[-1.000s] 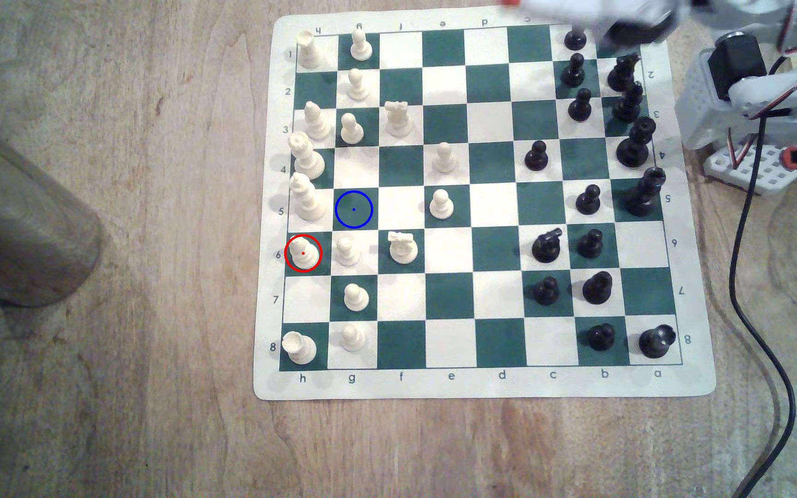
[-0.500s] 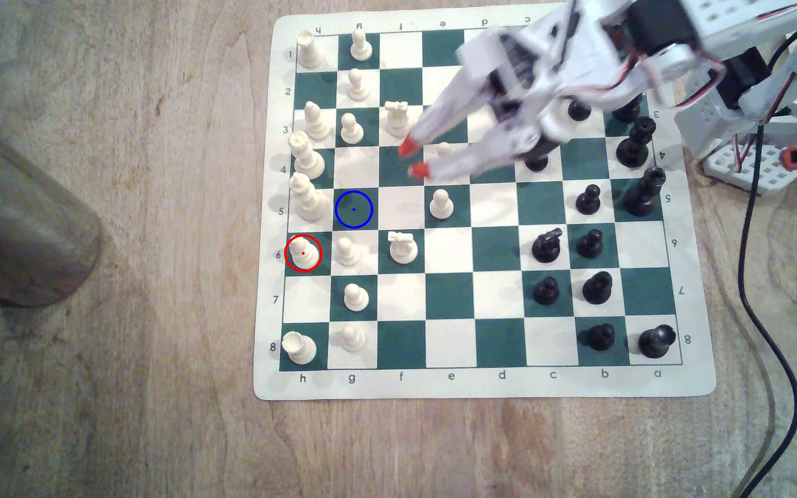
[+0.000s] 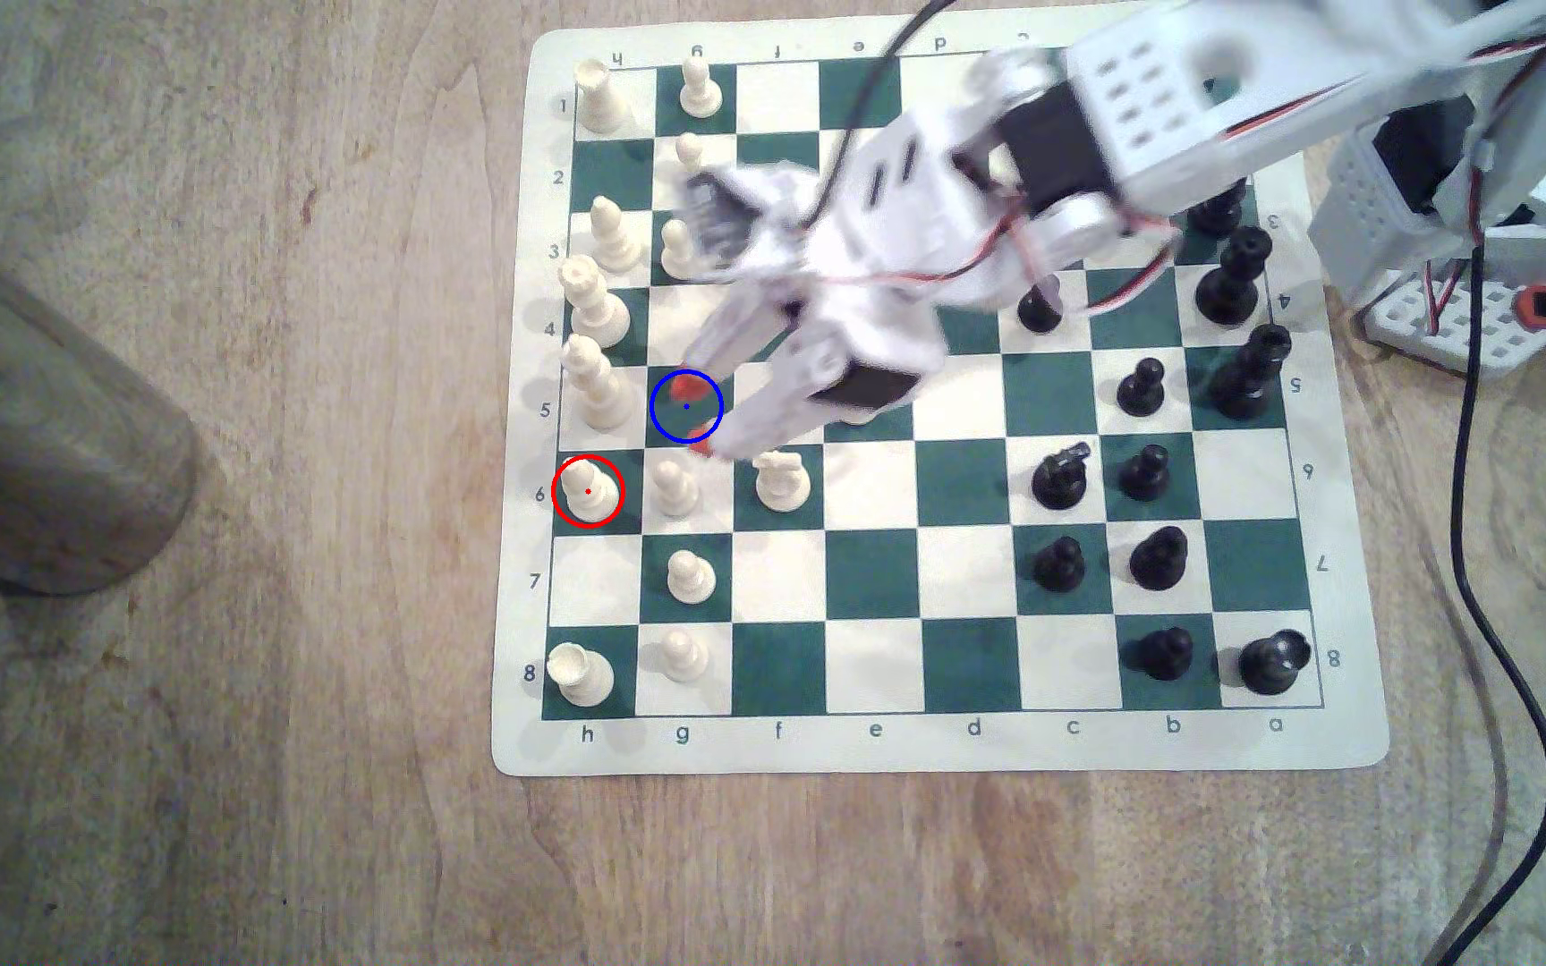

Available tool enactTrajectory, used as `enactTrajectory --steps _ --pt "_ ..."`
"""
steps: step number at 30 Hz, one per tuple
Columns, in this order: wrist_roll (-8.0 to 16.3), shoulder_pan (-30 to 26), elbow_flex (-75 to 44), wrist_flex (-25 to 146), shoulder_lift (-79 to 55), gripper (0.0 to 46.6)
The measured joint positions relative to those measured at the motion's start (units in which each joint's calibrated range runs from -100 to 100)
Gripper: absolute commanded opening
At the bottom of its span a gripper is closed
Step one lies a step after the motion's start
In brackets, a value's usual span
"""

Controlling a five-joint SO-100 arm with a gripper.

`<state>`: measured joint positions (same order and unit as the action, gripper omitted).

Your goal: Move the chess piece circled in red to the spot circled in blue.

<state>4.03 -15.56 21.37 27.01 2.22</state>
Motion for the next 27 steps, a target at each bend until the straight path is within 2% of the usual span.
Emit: enactTrajectory --steps 3,5,7,16,19,22,27 --pt "1.07 0.15 -4.16 0.08 -5.45 12.8" --pt "1.56 0.37 -5.87 -0.08 -7.29 15.8" --pt "2.05 0.88 -7.41 -0.96 -8.80 16.2" --pt "2.25 1.03 -14.55 -1.51 -16.00 14.9" --pt "2.25 1.11 -16.54 -1.51 -18.35 11.3" --pt "2.05 1.84 -17.08 -2.15 -20.03 10.5" --pt "1.81 2.43 -17.08 -2.55 -21.28 12.2"
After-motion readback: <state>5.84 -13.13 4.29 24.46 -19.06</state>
